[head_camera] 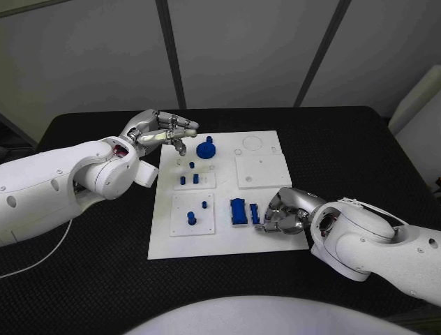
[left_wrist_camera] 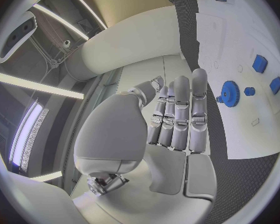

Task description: Assemble the parts on the task board

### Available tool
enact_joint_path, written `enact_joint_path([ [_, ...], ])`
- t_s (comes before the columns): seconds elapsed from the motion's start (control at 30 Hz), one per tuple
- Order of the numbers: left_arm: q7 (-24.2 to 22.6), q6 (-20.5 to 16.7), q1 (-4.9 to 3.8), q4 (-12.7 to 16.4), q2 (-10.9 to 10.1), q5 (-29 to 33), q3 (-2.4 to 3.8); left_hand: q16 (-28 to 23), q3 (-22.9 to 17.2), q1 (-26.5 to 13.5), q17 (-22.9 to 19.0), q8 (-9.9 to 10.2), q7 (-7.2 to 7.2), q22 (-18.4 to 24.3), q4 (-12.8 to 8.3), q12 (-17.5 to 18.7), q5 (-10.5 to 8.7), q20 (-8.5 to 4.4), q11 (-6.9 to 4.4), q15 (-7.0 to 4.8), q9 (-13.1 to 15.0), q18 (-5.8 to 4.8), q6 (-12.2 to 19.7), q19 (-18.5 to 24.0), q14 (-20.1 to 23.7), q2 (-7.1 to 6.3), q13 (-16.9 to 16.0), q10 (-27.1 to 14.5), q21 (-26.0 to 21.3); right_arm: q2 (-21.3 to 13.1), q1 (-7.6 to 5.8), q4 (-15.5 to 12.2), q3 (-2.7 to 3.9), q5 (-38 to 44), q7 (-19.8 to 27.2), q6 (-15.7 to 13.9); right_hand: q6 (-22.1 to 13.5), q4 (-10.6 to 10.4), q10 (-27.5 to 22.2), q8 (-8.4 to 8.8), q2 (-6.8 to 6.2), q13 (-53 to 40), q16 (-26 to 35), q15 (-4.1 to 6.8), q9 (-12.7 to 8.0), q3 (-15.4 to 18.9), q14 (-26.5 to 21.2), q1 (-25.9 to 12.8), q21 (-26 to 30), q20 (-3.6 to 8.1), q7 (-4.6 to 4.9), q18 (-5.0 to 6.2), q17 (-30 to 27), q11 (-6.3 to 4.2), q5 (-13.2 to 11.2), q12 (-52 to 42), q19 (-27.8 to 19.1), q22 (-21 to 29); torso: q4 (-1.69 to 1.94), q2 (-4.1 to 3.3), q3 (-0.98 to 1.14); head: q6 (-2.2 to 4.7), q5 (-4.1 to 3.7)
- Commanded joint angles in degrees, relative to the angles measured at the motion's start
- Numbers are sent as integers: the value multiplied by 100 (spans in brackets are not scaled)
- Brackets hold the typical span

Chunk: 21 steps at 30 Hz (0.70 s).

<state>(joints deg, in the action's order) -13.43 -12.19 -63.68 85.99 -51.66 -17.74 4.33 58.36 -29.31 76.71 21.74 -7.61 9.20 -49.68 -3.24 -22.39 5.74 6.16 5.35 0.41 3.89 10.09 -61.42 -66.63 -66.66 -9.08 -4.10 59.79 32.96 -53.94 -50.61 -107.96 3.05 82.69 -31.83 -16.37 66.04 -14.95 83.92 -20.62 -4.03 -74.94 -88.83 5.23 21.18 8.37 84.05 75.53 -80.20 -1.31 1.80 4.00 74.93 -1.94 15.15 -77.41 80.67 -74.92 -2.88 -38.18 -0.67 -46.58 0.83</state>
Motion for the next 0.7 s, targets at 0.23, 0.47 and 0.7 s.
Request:
enact_joint_path([
  [0.23, -36, 39, 18, -19, 5, 14, 3, -29, -17, 13, -6, 7, 9, -5, -5, -40, 24, 12, 8, 31, -1, 38, 26, -26, 7, 38, 6, -39, -34, -143, -2, -148, -2, -88, 358, -184, -150, -30, 93, 35, -50, -616, 75, 3, -9, 128, 514, 55, 138, 5, 36, -19, 1138, 2, -56, 186, -113, -15, -14, 15, -1, 73, -20],
  [0.47, -204, -55, 67, -102, 34, 301, 2, -201, 165, -212, -95, 15, 11, 66, 102, -78, -5, 57, 18, 90, -3, 27, 64, 169, 255, -79, 4, -71, -209, -281, -94, 146, 2, -1498, 2061, -680, -622, 96, -678, 403, 168, 392, 812, -154, -166, 28, 198, 726, 1223, -127, 272, 285, -12, 199, 198, 1835, -1061, 1271, -40, 137, -47, 155, -45],
  [0.7, -566, -195, 121, -458, 229, 877, 1, -1483, 452, -268, -742, 8, 61, 584, 241, -47, -47, 219, 117, 227, -7, 38, 112, 869, 720, -42, 45, -73, -1049, 48, -459, 1275, 5, -4085, 3733, -671, -877, 196, -2073, 911, 400, 2824, 4224, -384, -484, -288, -1179, 1535, 3449, -352, 531, 623, -3612, 452, -59, 5106, -2540, 3395, -41, 349, -129, 299, -53],
])
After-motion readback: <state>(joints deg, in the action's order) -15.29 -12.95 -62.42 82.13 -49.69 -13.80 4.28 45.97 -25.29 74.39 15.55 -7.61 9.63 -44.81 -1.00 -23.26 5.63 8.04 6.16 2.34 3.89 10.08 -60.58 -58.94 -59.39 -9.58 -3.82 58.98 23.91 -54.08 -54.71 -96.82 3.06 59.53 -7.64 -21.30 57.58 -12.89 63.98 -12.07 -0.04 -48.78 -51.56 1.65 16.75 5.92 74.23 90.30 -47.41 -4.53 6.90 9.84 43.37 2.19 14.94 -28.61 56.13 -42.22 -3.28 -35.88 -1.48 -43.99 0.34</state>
